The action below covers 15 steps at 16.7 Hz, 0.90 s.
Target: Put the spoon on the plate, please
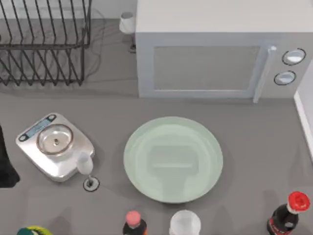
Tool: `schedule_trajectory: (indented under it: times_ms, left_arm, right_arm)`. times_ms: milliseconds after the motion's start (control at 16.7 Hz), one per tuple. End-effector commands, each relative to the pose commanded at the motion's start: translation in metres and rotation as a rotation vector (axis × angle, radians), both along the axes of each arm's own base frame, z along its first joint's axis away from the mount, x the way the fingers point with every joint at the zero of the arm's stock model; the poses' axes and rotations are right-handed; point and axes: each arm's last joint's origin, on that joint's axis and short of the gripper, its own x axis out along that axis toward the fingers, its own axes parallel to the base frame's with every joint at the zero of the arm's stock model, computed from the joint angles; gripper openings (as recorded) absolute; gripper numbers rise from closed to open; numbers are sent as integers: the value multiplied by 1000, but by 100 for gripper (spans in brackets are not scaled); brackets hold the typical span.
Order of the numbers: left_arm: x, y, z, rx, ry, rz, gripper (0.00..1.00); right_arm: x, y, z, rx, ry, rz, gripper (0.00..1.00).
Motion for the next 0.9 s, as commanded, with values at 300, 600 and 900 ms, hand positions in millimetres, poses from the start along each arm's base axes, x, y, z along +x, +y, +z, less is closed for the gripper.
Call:
schedule_trajectory:
  times_ms: [300, 600, 900]
  left_arm:
    - [1, 2, 10, 27, 51, 21, 100]
    - [17, 12, 48, 129, 328, 72, 100]
    - [73, 36, 71, 215, 804, 59, 100]
  right_arm:
    - [0, 0, 0, 0, 0, 0, 100]
    - [0, 0, 0, 0, 0, 0, 100]
    - [0, 0, 0, 0, 0, 0, 100]
